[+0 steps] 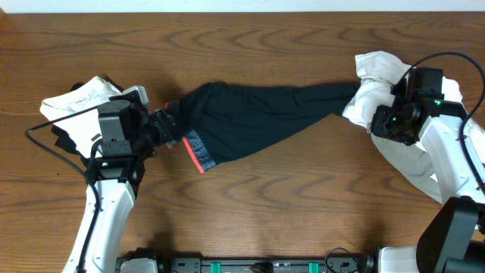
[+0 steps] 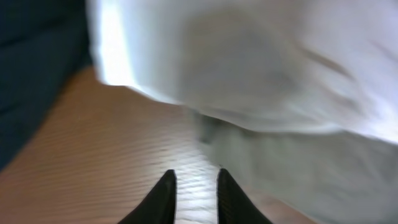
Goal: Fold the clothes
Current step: 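Pull the waistband left with the left gripper, stretching the pants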
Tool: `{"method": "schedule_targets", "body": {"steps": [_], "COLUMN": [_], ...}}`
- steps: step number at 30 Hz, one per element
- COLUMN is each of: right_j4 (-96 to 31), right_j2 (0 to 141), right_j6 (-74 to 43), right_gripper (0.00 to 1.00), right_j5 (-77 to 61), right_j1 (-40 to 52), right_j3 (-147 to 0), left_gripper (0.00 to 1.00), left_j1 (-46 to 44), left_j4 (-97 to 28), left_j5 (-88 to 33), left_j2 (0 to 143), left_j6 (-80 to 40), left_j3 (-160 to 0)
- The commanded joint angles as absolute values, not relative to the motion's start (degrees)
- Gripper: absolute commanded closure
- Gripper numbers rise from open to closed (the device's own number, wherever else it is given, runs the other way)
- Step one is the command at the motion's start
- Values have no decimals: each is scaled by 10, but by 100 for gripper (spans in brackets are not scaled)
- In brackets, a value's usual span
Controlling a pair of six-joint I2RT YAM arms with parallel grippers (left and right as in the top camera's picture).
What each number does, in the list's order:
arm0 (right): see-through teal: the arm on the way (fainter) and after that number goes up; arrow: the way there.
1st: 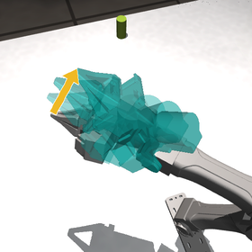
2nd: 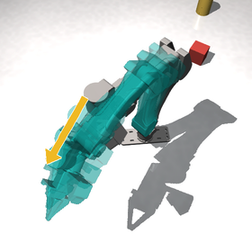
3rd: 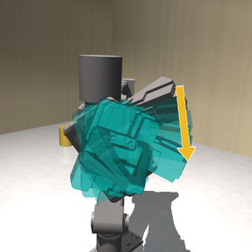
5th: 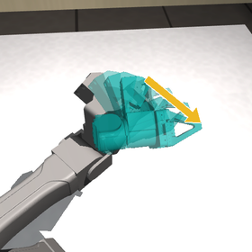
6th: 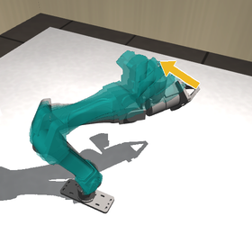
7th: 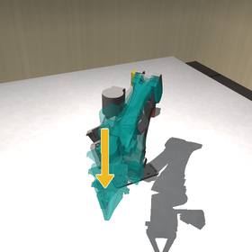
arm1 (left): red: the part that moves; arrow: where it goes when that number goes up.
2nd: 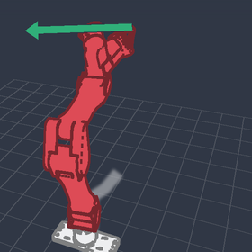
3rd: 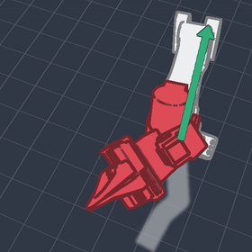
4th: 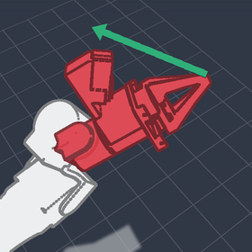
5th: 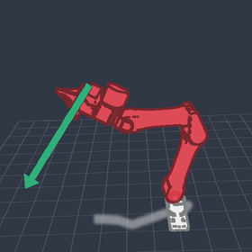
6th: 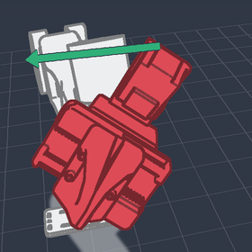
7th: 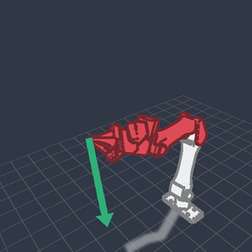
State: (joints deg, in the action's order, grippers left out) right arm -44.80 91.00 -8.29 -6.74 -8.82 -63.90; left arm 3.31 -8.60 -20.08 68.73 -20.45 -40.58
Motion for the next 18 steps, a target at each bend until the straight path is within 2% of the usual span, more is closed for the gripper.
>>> {"method": "schedule_targets", "body": {"steps": [1,7,14,18], "right_j4": [-430,-399,-363,-350], "right_j2": [909,933,999,1042], "right_j6": [-36,-36,-27,-27], "right_gripper": [77,73,71,69], "right_j5": [-135,-121,-111,-65], "right_j1": [-82,-82,-82,-83], "right_j3": [-637,-637,-637,-637], "left_gripper": [33,31,32,32], "left_j1": [31,27,-27,-60], "left_j4": [-85,-110,-276,-282], "left_j5": [-203,-213,-259,-231], "left_j2": [706,719,720,730], "left_j6": [-196,-189,-189,-189], "left_j3": [-413,-413,-412,-406]}}
